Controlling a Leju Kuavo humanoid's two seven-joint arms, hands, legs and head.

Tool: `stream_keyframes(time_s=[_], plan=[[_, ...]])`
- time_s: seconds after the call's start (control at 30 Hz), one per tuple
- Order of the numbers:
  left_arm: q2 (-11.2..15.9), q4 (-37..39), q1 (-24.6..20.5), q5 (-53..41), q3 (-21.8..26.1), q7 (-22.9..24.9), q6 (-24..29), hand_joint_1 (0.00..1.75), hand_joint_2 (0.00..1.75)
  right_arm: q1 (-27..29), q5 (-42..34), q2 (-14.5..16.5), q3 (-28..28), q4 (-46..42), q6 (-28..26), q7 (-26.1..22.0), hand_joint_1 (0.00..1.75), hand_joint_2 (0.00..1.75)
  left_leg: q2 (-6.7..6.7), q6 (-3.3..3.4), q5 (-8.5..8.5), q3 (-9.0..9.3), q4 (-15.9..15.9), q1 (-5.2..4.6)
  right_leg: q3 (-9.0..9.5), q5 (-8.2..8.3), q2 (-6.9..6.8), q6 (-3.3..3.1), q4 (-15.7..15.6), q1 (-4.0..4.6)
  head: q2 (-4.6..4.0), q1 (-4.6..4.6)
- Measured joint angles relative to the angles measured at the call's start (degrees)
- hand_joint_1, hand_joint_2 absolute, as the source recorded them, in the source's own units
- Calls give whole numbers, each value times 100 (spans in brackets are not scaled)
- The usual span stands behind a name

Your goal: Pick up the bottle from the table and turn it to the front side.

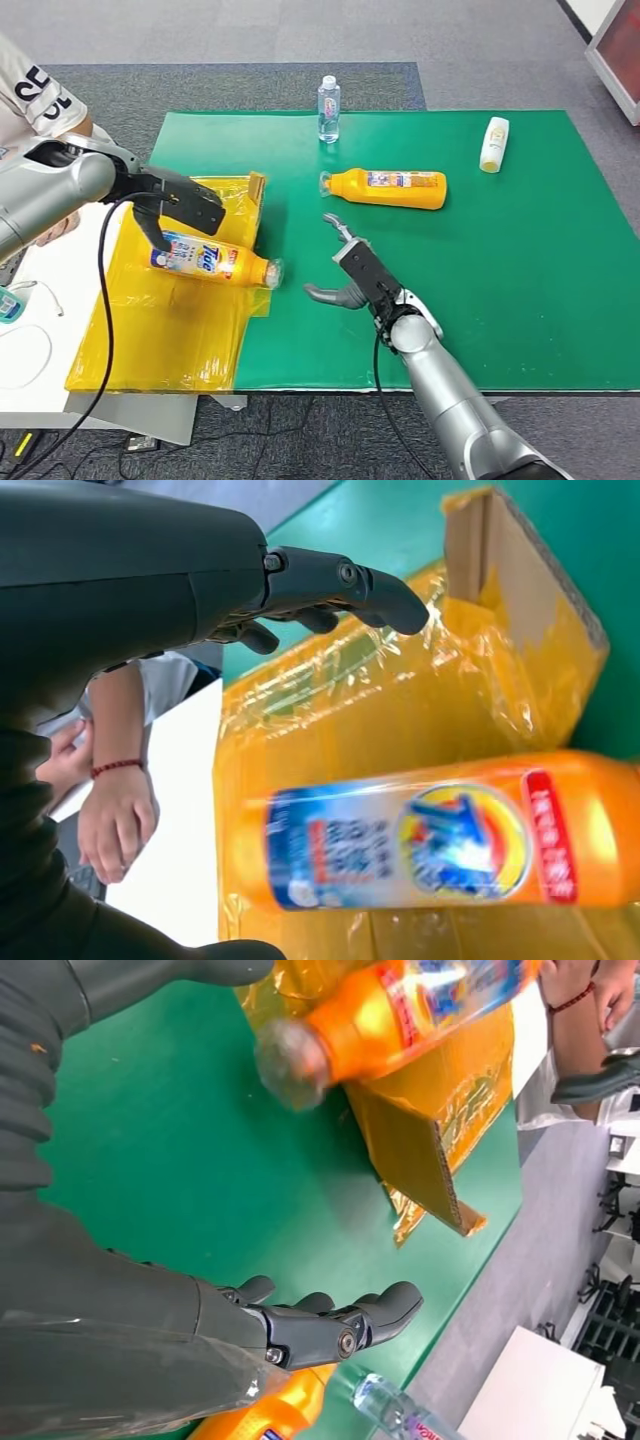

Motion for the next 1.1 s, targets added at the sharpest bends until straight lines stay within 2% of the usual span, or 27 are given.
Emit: stream_keyframes(time_s=[0.47, 0.6, 0.73, 0.83, 0.93, 1.03, 1.1], plan=[[358, -315, -175, 24, -1, -56, 166, 0, 175, -75, 32, 14, 3, 0, -16, 24, 0, 175, -1, 0, 0, 8, 0, 1, 9, -2, 0, -2, 1, 1, 0, -1], [551, -540, -187, 337, 15, -228, 573, 0, 175, -70, -54, 13, -5, -2, 5, 4, 0, 175, 0, 0, 0, 8, 0, 1, 8, -2, 1, -2, 1, 2, 0, 0], [1034, -951, -55, 750, 194, -573, 1268, 0, 175, -9, -505, -31, -110, -47, 323, -186, 0, 175, 5, -3, -2, 8, -1, 2, 3, -4, 5, -5, 2, 2, 0, -1], [1549, -1353, 288, 878, 479, -881, 1754, 0, 175, 69, -809, -138, -247, -150, 516, -292, 0, 175, 8, -4, -3, 8, -2, 2, -1, -7, 7, -9, 2, 3, 0, -2], [2021, -1768, 867, 870, 933, -1149, 2131, 0, 175, 134, -991, -241, -361, -277, 594, -309, 0, 175, 7, -6, -4, 8, -3, 3, -2, -11, 8, -12, 2, 4, 0, -2], [2357, -2178, 1772, 622, 1690, -1446, 2597, 0, 175, 214, -1105, -345, -472, -475, 598, -311, 0, 175, 8, -7, -6, 7, -3, 2, -6, -14, 8, -12, 1, 2, 0, -2], [2429, -2451, 2565, 240, 2402, -1643, 2985, 0, 175, 320, -1132, -407, -566, -688, 568, -324, 0, 175, 8, -4, -10, 8, -3, 2, -8, -18, 7, -9, -1, 1, 0, -2]])
